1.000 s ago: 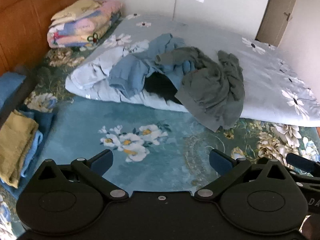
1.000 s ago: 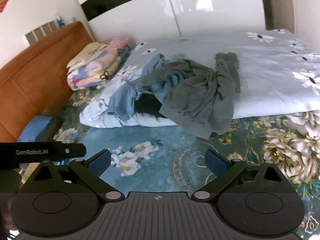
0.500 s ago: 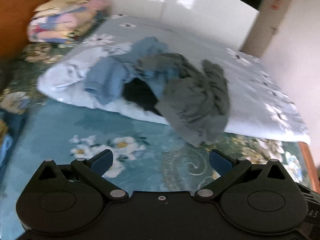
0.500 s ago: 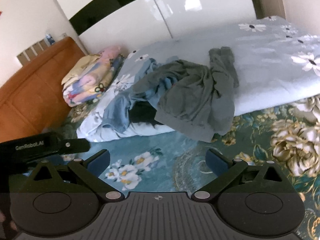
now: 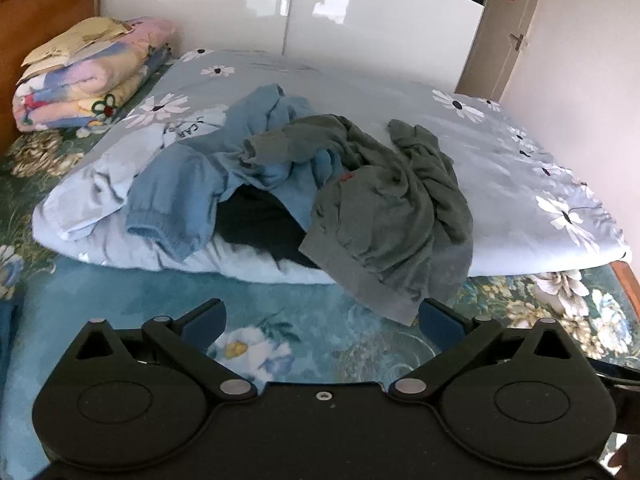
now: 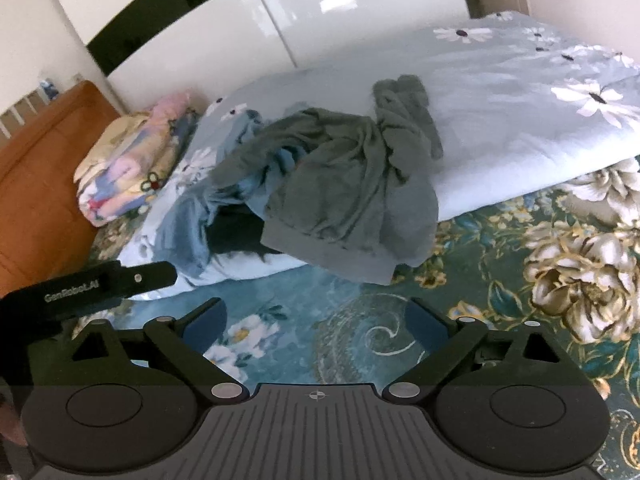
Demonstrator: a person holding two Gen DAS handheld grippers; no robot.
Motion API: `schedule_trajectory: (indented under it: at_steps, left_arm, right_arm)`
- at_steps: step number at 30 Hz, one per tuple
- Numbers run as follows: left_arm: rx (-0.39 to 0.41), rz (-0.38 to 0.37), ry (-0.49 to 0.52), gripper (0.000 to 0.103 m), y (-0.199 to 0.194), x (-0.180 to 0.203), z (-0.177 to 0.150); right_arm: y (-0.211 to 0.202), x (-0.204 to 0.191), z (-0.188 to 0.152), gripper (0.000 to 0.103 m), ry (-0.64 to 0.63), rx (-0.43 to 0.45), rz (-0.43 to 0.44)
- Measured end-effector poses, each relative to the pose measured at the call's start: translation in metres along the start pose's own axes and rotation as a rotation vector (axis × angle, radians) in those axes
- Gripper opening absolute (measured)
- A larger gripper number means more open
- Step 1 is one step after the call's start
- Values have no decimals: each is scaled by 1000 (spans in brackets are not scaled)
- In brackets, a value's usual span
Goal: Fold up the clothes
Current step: 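Grasp the dark grey sweatshirt hem with the left gripper while the right gripper grasps it too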
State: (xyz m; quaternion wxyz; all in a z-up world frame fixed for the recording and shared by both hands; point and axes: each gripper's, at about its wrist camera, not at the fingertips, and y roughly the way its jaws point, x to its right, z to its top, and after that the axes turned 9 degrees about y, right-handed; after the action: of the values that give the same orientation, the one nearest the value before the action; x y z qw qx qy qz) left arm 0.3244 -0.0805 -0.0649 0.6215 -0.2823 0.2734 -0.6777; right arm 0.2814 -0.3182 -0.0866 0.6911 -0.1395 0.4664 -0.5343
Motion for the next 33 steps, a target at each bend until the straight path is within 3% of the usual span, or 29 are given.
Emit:
schedule_trajectory:
  at_steps: [3,7,18,31,33]
  left_arm:
    - [-3,-10,24,101,26,3,7]
    - [-16,-39,41,101,62,5,16]
    - [-88,-38,82,99,161,-6,32]
    - [-150,-86,109,90,225,-10,36]
    - [-143,-97,135,82,228,-6,36]
  right_arm:
    - [15,14,5,97,69,32,0]
    - [38,28,16,97,88,55,-62]
    - [116,69,42,96,120,25,-168]
    - [198,100,69,75,182,11,-221]
    - [207,100,71,71,179,5,-221]
